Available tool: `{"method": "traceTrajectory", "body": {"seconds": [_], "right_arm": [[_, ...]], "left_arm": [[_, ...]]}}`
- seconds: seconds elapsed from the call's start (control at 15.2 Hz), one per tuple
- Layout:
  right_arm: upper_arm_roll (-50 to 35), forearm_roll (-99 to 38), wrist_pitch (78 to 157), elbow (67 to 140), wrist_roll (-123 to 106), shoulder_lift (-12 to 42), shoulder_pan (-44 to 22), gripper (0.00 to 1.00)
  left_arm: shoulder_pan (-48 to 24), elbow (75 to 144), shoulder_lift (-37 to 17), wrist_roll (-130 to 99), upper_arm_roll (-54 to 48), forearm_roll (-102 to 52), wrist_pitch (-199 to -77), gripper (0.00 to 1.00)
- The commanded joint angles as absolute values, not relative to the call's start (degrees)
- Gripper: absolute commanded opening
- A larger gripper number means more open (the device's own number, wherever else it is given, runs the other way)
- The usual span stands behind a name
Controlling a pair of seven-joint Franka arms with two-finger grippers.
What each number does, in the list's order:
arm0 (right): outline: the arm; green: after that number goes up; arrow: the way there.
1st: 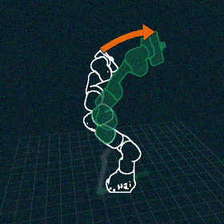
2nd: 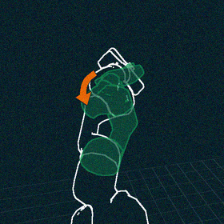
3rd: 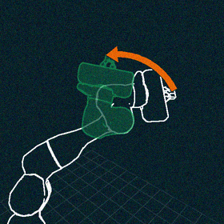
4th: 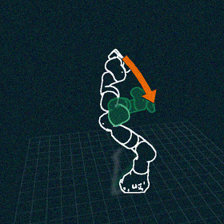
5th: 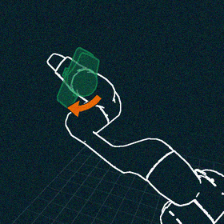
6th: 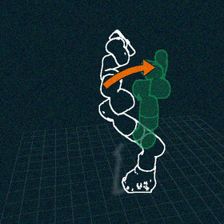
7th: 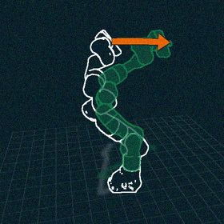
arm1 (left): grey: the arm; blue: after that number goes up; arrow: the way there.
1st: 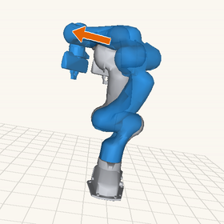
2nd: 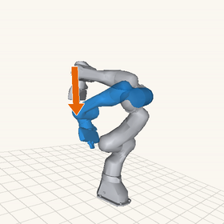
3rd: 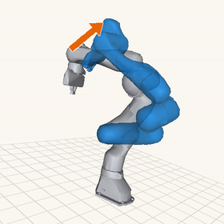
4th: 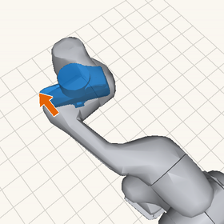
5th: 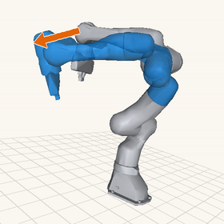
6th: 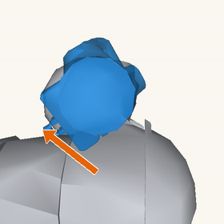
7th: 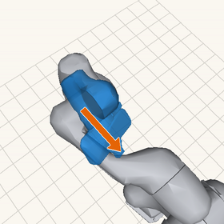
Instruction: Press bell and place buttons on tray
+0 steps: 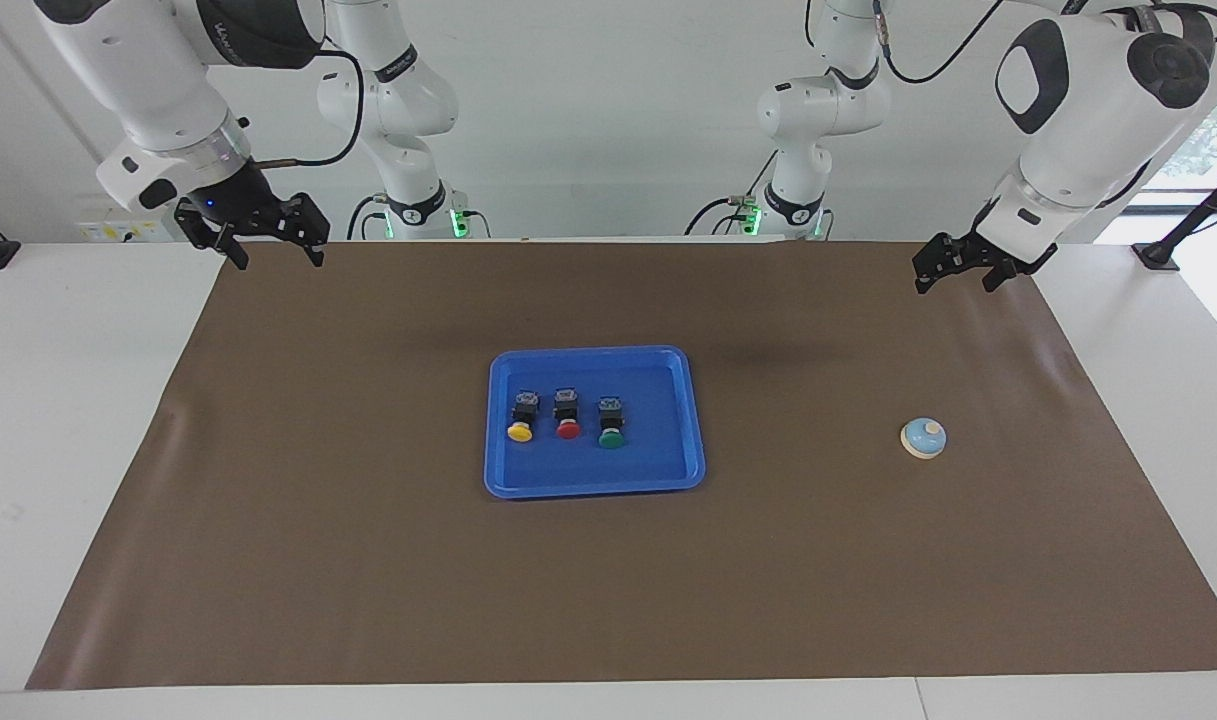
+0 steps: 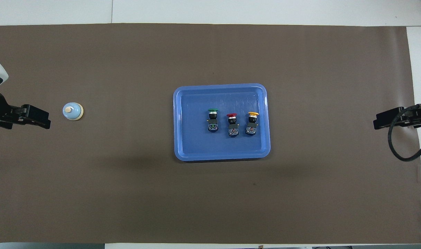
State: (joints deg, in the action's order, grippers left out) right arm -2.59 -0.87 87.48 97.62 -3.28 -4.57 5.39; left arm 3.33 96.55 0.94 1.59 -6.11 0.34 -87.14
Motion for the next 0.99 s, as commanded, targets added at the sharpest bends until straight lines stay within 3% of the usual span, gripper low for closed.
{"method": "traceTrajectory", "body": {"seconds": [0.0, 0.92], "right_arm": [[-2.9, -0.4, 86.7, 97.8, -4.7, -4.7, 5.7, 1.00], [-2.9, -0.4, 86.7, 97.7, -4.7, -4.7, 5.7, 1.00]], "left_arm": [[3.2, 96.7, 1.4, 1.9, -5.8, 0.1, -86.1, 1.00], [3.2, 95.3, 0.6, 3.4, -6.0, 1.6, -85.8, 1.00]]}}
